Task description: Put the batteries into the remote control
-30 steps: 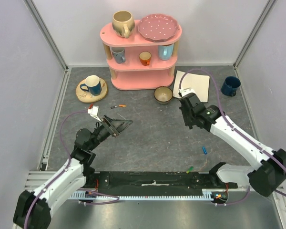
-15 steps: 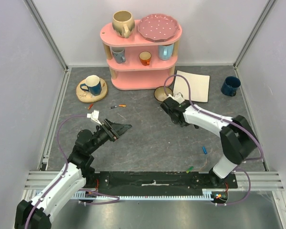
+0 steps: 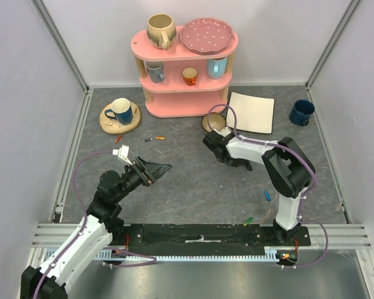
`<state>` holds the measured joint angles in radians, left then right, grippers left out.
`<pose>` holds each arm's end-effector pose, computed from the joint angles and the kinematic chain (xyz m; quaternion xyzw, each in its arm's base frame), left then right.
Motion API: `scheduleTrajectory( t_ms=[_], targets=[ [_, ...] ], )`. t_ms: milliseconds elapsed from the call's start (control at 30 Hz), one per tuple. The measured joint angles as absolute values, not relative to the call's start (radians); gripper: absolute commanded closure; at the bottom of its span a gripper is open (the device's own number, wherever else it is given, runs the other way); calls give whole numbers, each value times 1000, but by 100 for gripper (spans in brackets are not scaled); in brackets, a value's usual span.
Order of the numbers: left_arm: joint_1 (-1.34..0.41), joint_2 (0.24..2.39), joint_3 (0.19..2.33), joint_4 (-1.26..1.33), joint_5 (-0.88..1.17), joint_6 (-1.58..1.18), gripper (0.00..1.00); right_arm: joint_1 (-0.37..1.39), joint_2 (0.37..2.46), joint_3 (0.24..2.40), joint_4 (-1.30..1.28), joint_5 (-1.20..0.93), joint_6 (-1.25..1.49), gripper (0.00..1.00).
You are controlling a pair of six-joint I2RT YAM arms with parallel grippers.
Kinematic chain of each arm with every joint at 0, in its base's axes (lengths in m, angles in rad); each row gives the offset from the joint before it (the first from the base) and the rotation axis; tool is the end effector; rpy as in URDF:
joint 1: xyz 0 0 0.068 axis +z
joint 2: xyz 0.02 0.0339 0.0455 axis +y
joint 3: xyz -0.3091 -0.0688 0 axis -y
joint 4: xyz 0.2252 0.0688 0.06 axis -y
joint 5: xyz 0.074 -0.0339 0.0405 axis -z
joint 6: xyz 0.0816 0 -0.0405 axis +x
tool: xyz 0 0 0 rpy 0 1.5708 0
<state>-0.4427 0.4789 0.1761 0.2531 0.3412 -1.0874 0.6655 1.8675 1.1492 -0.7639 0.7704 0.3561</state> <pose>0.1051 -0.0800 0.2386 -0.1152 0.7142 -0.5592 0.4048 0.2956 0.1598 0.1740 -0.1262 0.9173 -0.3074 0.2193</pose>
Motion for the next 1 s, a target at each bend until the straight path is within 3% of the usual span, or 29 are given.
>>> scheduleTrajectory(
  t_ms=[133,533,700,833,967,1000],
  targets=[
    [-442,464,175,248,341,-1087,16,662,1908,1155,-737,735,348,92],
    [-442,442,167,219,341,-1084,14,656,1888,1155,-718,638,310,51],
    [-442,447,165,203,341,-1056,13,674,1809,1151,-706,503,327,46],
    [-443,478,200,104,319,-986,10,685,1654,1114,-689,434,348,44],
    [-442,570,282,-6,264,-928,9,684,1305,960,-543,398,361,42],
    [-442,601,301,-22,253,-921,9,683,1205,899,-493,391,370,37]
  ],
)
